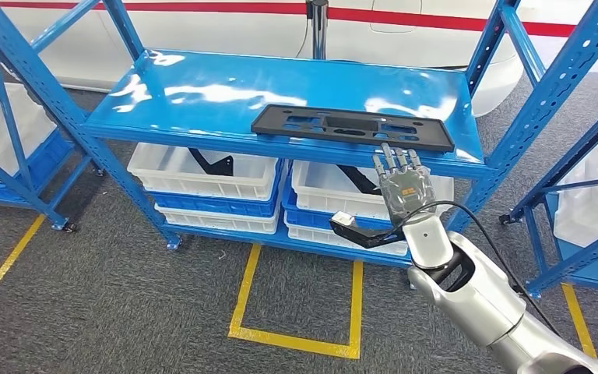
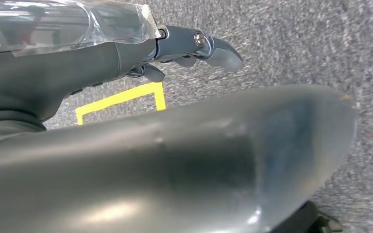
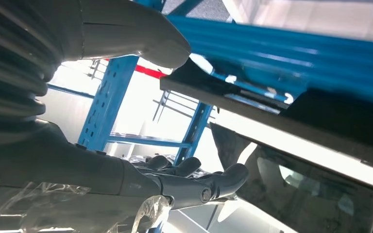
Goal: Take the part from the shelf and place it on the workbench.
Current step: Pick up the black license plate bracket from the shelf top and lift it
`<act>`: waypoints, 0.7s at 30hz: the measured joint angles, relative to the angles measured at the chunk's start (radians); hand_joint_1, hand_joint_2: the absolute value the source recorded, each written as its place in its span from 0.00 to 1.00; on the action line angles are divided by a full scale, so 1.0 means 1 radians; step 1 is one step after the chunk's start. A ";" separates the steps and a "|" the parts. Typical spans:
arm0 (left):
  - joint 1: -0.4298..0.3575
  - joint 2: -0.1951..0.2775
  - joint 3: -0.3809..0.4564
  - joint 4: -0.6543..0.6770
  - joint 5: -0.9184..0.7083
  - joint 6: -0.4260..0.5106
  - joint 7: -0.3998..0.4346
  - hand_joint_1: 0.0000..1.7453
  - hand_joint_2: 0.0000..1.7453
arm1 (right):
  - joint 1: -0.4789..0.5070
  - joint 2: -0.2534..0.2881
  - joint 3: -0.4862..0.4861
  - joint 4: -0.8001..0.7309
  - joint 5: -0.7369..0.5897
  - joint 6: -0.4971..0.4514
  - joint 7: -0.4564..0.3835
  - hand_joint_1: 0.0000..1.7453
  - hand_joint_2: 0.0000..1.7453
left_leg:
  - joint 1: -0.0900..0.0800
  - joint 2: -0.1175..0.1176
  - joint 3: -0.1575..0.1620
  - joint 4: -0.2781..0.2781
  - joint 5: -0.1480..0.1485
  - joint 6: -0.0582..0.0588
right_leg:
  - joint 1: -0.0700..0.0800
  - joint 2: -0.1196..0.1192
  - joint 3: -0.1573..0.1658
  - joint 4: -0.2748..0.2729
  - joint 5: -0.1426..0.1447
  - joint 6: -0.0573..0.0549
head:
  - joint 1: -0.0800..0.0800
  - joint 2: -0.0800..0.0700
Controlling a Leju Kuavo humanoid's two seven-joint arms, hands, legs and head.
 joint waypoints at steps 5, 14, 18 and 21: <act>-0.001 0.002 0.000 0.000 0.000 0.001 0.000 0.00 0.00 | -0.006 0.002 0.000 0.000 -0.005 0.000 -0.005 0.00 1.00 | -0.006 -0.001 -0.003 0.017 -0.020 -0.013 | -0.006 0.006 0.036 -0.089 0.025 -0.020 | -0.001 0.000; 0.001 0.001 0.001 0.000 0.000 0.000 0.000 0.00 0.00 | -0.002 0.002 -0.001 -0.001 -0.029 -0.015 -0.011 0.00 1.00 | 0.017 0.001 -0.151 0.236 -0.048 -0.039 | -0.007 0.012 0.066 -0.091 0.001 -0.036 | -0.001 0.000; 0.000 0.003 0.001 0.000 0.000 0.002 0.000 0.00 0.00 | 0.004 0.001 -0.005 -0.003 -0.067 -0.043 -0.022 0.00 1.00 | -0.006 -0.001 -0.054 0.015 0.049 0.012 | -0.010 0.014 0.092 -0.110 -0.010 -0.030 | 0.000 0.000; 0.000 0.004 0.001 0.000 0.000 0.003 0.000 0.00 0.00 | 0.014 0.000 -0.006 -0.004 -0.072 -0.048 -0.029 0.00 1.00 | -0.008 0.001 -0.024 -0.027 0.045 0.018 | -0.010 0.013 0.102 -0.125 -0.013 -0.016 | 0.000 0.000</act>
